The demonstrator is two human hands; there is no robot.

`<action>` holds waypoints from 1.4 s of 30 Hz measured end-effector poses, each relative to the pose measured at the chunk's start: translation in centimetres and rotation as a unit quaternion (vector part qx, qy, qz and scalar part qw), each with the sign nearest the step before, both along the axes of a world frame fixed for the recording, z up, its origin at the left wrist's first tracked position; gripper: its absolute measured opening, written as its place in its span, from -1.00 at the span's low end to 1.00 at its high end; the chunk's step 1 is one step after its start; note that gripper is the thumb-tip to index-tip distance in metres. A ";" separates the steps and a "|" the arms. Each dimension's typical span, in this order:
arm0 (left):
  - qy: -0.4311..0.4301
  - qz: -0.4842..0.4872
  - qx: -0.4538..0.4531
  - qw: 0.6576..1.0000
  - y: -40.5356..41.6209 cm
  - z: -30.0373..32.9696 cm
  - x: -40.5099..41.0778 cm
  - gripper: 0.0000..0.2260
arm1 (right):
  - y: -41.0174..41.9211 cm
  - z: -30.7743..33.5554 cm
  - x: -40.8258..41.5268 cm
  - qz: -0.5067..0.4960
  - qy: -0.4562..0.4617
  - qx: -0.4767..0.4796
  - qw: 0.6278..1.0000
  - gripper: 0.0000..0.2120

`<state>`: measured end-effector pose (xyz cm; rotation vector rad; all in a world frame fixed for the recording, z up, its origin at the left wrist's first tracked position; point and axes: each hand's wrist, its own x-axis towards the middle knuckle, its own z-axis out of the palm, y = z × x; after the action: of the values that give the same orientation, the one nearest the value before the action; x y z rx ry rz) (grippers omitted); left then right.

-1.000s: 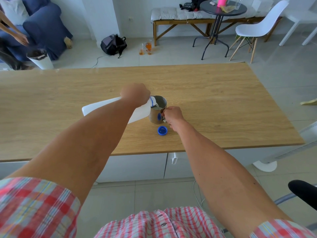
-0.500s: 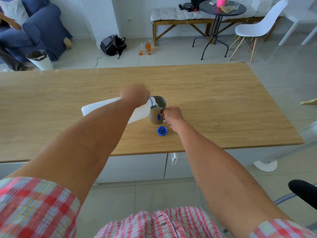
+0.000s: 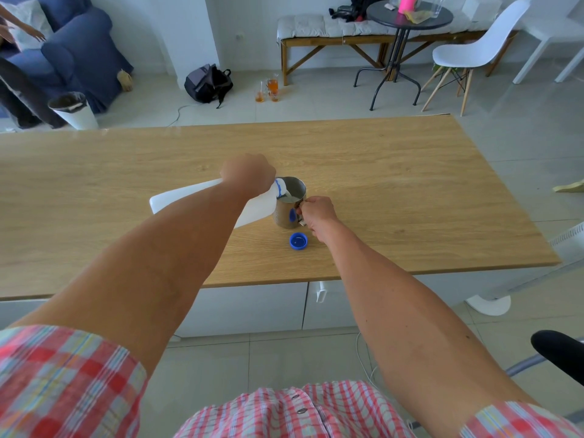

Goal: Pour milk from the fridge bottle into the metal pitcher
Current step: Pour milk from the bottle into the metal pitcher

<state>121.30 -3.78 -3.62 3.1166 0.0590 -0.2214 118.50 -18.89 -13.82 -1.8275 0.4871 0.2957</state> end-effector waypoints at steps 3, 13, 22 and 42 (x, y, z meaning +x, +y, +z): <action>0.002 -0.002 0.005 1.000 -0.1 0.1 0.0 -0.79 | 0.0 0.0 0.0 -0.002 -0.001 0.003 1.000 -0.79; 0.002 -0.007 0.012 1.000 -0.2 0.0 0.0 -0.78 | 0.0 0.0 0.0 0.001 0.003 -0.001 1.000 -0.79; 0.006 -0.008 0.011 1.000 -0.3 0.2 -0.1 -0.82 | 0.0 0.1 -0.1 0.000 0.001 0.001 1.000 -0.79; 0.010 -0.001 0.008 1.000 -0.4 0.3 0.0 -0.83 | 0.0 0.1 0.0 0.001 0.000 0.003 1.000 -0.80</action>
<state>121.27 -4.17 -3.29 3.1298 0.0589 -0.2539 118.47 -18.93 -13.68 -1.8226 0.4846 0.2972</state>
